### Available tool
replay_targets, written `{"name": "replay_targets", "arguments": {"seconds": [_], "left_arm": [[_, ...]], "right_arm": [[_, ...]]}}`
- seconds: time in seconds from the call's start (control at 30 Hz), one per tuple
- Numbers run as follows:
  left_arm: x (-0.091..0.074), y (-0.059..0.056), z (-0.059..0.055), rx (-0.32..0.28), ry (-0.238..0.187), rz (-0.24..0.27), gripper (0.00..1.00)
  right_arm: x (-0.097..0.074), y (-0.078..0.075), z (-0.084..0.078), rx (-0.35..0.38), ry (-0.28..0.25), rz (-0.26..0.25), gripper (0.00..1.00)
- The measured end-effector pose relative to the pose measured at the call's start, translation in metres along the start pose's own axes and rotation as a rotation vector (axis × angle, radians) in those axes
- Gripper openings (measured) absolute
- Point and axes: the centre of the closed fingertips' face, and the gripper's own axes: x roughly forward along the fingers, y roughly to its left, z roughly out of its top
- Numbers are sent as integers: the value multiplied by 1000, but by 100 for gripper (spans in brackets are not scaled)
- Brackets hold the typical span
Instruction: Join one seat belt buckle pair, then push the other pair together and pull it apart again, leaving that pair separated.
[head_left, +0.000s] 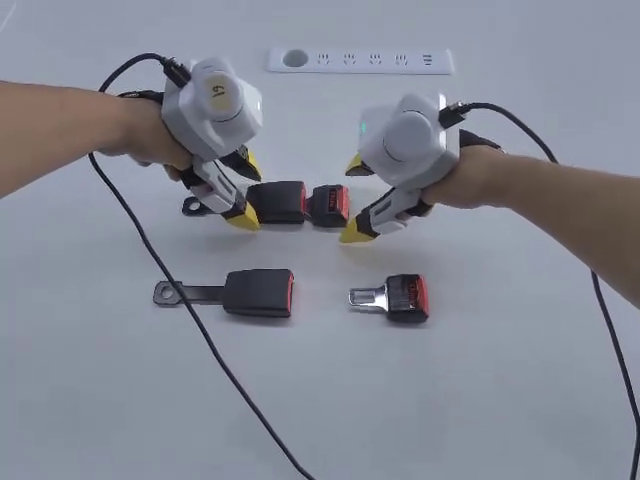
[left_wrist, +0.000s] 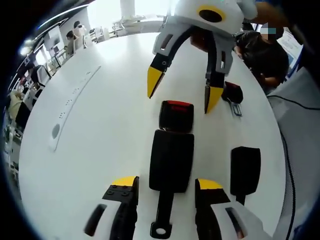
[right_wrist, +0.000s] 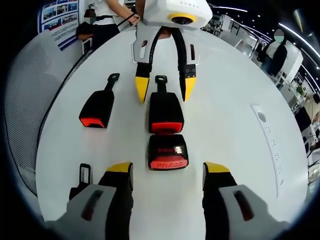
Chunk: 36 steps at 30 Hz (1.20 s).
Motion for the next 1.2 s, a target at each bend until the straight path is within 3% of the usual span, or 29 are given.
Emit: {"name": "replay_targets", "arguments": {"seconds": [0.53, 0.67, 0.93, 1.2], "left_arm": [[-27, -16, -23, -104, -25, 34, 51], [-35, -20, -24, -140, -61, 49, 53], [-51, -29, -41, -215, -129, 88, 57], [-70, -50, -55, -284, -234, 144, 62]], "right_arm": [[-43, 3, -27, 108, -2, -67, 61], [-56, 9, -37, 139, -5, -82, 62], [-79, 20, -60, 213, -15, -120, 67], [-97, 38, -79, 279, -49, -161, 71]]}}
